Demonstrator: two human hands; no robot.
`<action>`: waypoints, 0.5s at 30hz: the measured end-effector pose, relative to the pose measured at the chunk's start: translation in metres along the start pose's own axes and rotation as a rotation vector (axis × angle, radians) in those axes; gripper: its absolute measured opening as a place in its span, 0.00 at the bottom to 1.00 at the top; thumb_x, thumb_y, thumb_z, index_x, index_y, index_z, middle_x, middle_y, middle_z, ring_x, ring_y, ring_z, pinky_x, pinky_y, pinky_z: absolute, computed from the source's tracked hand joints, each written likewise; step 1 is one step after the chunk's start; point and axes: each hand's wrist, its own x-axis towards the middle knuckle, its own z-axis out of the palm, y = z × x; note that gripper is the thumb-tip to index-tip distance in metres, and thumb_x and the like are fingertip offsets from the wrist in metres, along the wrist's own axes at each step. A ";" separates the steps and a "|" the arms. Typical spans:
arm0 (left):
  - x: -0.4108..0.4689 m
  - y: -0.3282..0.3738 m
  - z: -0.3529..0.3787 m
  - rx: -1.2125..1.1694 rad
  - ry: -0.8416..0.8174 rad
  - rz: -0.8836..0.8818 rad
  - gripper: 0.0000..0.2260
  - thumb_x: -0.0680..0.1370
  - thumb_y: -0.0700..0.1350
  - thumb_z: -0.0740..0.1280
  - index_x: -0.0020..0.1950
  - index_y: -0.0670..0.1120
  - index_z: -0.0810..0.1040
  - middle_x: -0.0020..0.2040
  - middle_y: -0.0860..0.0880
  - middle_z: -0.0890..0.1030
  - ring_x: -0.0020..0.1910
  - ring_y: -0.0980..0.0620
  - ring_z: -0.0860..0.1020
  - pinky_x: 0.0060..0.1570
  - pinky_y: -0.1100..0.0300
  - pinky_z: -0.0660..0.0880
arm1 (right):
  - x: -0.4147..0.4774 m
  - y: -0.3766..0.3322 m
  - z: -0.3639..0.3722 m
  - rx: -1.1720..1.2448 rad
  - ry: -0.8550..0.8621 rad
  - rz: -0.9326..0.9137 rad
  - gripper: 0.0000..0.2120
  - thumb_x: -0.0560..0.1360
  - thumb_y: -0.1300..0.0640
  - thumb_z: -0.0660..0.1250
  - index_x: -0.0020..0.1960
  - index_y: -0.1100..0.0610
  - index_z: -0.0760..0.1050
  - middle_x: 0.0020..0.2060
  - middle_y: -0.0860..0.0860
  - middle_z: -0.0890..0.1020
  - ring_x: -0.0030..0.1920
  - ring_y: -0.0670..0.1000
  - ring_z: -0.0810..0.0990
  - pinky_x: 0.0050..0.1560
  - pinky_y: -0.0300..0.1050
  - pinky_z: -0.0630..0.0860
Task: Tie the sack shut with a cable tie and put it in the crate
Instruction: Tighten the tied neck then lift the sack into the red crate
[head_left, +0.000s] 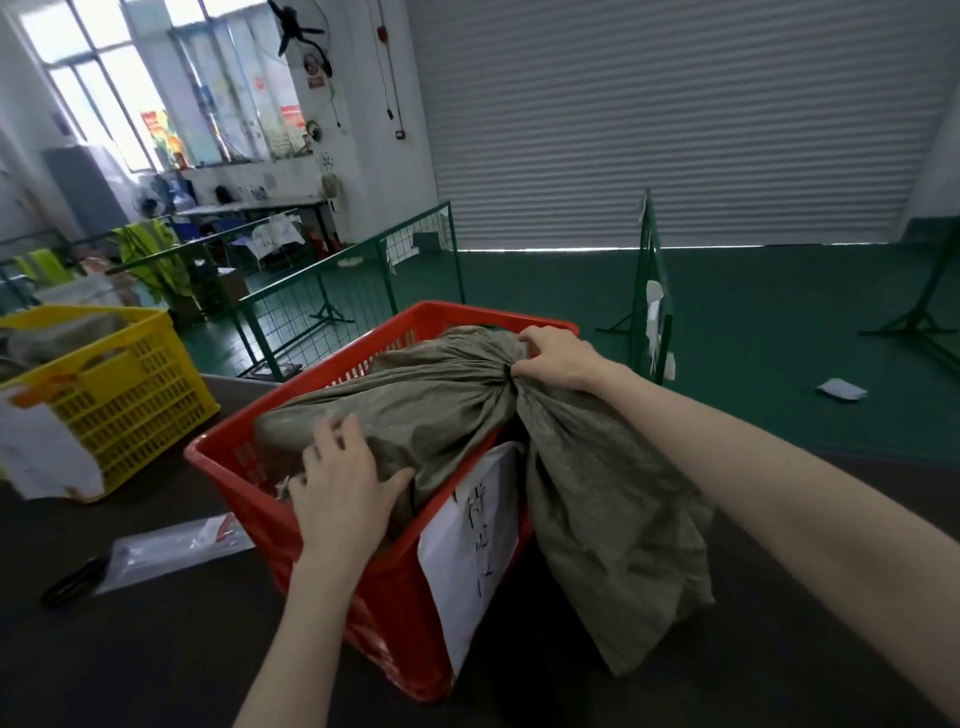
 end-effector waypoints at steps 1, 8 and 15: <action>0.004 0.001 0.000 -0.025 -0.026 0.065 0.36 0.71 0.57 0.71 0.74 0.51 0.58 0.74 0.44 0.59 0.71 0.41 0.64 0.65 0.37 0.65 | -0.002 0.006 0.001 0.019 -0.015 0.018 0.38 0.70 0.40 0.67 0.74 0.54 0.60 0.71 0.55 0.70 0.69 0.59 0.68 0.68 0.61 0.64; 0.021 0.008 0.017 -0.115 -0.241 0.180 0.27 0.76 0.48 0.63 0.75 0.56 0.60 0.77 0.53 0.61 0.77 0.50 0.54 0.73 0.43 0.48 | -0.069 0.065 0.057 0.170 -0.121 0.217 0.62 0.59 0.33 0.75 0.76 0.45 0.35 0.79 0.51 0.51 0.76 0.60 0.56 0.73 0.66 0.51; 0.018 0.017 0.020 -0.075 -0.198 0.157 0.26 0.76 0.47 0.62 0.74 0.53 0.62 0.75 0.51 0.63 0.75 0.48 0.58 0.73 0.42 0.50 | -0.099 0.059 0.109 0.935 0.091 0.447 0.55 0.63 0.60 0.80 0.77 0.51 0.46 0.69 0.54 0.70 0.67 0.58 0.71 0.65 0.55 0.71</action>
